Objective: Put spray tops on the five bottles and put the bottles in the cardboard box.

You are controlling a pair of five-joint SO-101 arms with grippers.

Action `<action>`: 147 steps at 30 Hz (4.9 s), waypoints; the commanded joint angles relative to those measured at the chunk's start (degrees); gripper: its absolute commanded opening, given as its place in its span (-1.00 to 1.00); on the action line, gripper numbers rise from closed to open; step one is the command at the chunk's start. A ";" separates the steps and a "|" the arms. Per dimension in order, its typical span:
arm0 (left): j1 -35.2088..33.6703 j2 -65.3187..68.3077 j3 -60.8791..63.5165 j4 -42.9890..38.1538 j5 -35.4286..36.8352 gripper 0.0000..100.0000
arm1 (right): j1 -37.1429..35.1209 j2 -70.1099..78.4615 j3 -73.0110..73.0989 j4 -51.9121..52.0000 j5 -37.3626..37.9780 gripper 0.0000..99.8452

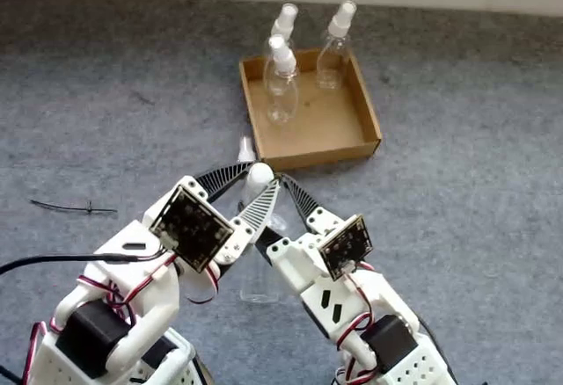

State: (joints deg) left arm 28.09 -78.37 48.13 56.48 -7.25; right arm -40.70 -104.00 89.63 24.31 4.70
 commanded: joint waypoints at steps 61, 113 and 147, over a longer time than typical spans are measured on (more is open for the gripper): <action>-10.33 17.54 -17.80 -4.40 -4.31 -0.74 | -3.30 -0.57 3.38 -0.13 -0.18 -0.99; -3.30 17.63 -18.15 3.16 -5.63 -0.74 | 0.57 -0.57 3.38 -0.22 -0.26 -0.99; -24.66 17.27 -15.87 1.05 -4.31 -0.74 | 14.55 0.04 -0.84 -8.84 -0.18 -0.99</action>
State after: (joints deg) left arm 11.12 -60.97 30.46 59.30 -14.81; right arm -31.65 -104.00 93.58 21.58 4.62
